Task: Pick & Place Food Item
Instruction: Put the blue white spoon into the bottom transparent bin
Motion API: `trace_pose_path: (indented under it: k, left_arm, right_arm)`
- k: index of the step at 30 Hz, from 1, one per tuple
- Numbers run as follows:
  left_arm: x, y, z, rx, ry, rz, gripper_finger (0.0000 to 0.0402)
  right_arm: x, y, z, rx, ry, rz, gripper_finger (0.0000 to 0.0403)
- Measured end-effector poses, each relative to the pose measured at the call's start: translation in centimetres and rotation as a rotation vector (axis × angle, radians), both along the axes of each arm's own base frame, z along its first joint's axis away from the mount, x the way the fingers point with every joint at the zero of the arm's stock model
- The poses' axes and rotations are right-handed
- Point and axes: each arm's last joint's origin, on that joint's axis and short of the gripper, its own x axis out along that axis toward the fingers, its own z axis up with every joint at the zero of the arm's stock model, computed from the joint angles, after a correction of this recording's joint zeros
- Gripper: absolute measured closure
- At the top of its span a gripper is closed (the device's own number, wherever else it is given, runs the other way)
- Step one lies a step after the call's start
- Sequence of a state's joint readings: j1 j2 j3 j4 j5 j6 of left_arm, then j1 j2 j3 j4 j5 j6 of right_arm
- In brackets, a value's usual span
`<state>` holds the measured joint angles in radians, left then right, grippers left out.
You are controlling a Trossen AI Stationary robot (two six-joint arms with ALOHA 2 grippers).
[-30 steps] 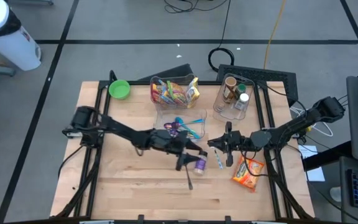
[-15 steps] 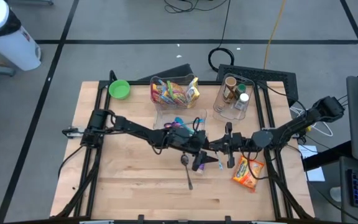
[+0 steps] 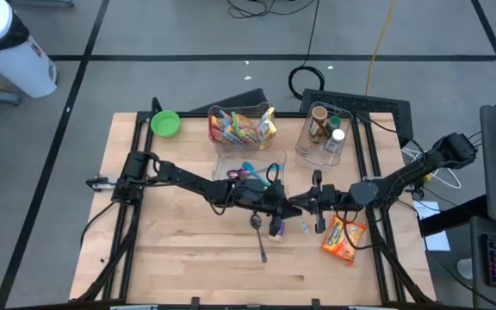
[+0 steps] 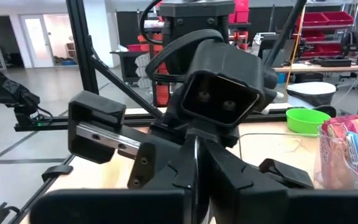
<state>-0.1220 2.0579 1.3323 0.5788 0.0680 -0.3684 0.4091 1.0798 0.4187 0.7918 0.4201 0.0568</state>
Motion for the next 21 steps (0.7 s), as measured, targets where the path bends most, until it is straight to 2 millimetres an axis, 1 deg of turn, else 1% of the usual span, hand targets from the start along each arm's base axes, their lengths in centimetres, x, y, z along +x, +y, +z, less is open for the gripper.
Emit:
trace_pose_path:
  k: [1,2,6,11,16,19,21]
  left_arm:
    - [0.0,0.0,0.0,0.001,0.000,0.000,0.0377]
    - [0.0,0.0,0.0,0.001,0.000,0.001,0.0388]
    - [0.0,0.1,0.0,0.036,-0.006,0.010,0.0392]
    - [-0.1,0.4,0.5,0.063,-0.023,0.022,0.0396]
    - [-0.6,1.5,2.2,0.087,-0.022,0.059,0.0398]
    - [-1.1,2.5,3.5,0.110,-0.016,0.085,0.0398]
    - [-1.7,3.5,4.6,0.121,0.004,0.133,0.0398]
  right_arm:
    - [0.0,0.0,0.0,0.002,0.000,0.002,0.0397]
    - [0.0,0.0,0.0,-0.003,0.000,0.003,0.0395]
    - [0.0,0.0,0.0,-0.032,-0.004,0.005,0.0374]
    - [0.0,-0.1,0.3,-0.089,-0.018,-0.022,0.0324]
    - [-0.4,-0.5,1.3,-0.235,-0.079,-0.128,0.0261]
    - [-0.8,-0.7,2.2,-0.315,-0.125,-0.156,0.0226]
    - [-1.1,-0.8,2.6,-0.343,-0.142,-0.163,0.0208]
